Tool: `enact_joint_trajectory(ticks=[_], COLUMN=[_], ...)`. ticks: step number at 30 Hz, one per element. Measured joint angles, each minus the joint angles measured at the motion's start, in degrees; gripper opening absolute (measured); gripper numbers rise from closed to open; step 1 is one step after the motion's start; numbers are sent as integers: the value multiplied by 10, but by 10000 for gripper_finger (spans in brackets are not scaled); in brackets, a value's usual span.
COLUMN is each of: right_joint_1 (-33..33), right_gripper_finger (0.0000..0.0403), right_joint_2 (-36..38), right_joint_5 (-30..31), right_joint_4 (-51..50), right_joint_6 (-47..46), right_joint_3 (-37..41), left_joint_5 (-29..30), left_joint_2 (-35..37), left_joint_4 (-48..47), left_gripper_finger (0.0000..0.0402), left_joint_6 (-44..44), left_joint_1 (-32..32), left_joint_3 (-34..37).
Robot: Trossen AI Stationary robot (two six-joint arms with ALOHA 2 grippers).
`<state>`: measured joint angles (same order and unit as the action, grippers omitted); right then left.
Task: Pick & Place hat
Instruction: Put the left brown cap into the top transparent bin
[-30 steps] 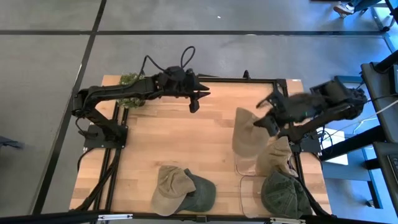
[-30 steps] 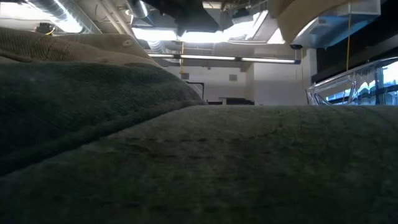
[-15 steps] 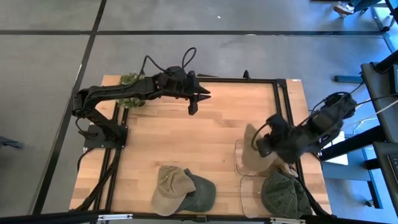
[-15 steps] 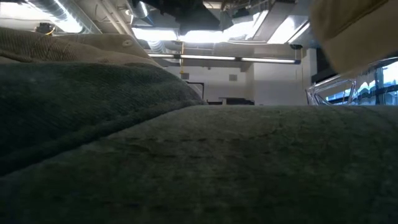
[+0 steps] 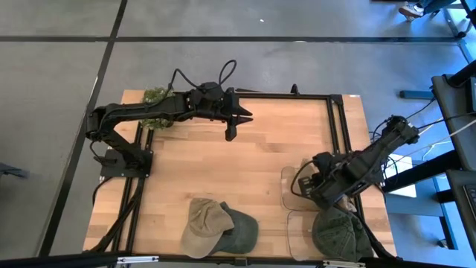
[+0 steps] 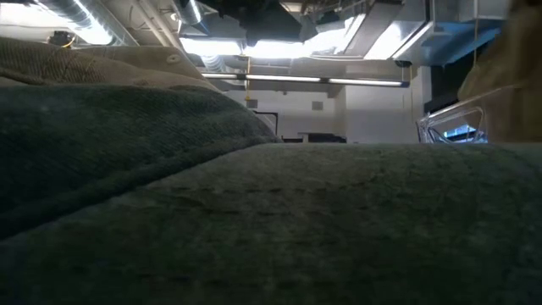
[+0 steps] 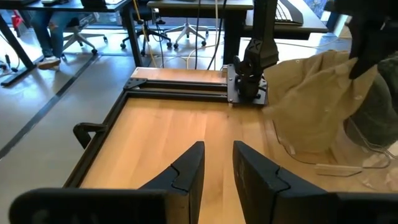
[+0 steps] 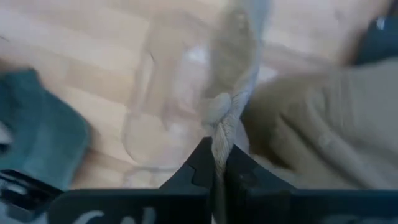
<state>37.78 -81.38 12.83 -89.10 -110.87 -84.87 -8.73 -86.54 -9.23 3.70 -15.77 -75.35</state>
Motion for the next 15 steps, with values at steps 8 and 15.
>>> enact_joint_trajectory(ticks=[8, 15], right_joint_1=[0, -1], right_gripper_finger=[38, 106], right_joint_2=[0, 1], right_joint_5=[-97, -116], right_joint_4=[38, -11], right_joint_6=[16, -1], right_joint_3=[37, 37], left_joint_5=[0, 0], left_joint_2=[0, 0], left_joint_4=[1, 1], left_gripper_finger=[83, 83], left_joint_6=[0, 0], left_joint_1=[0, 0], left_joint_3=[0, 0])
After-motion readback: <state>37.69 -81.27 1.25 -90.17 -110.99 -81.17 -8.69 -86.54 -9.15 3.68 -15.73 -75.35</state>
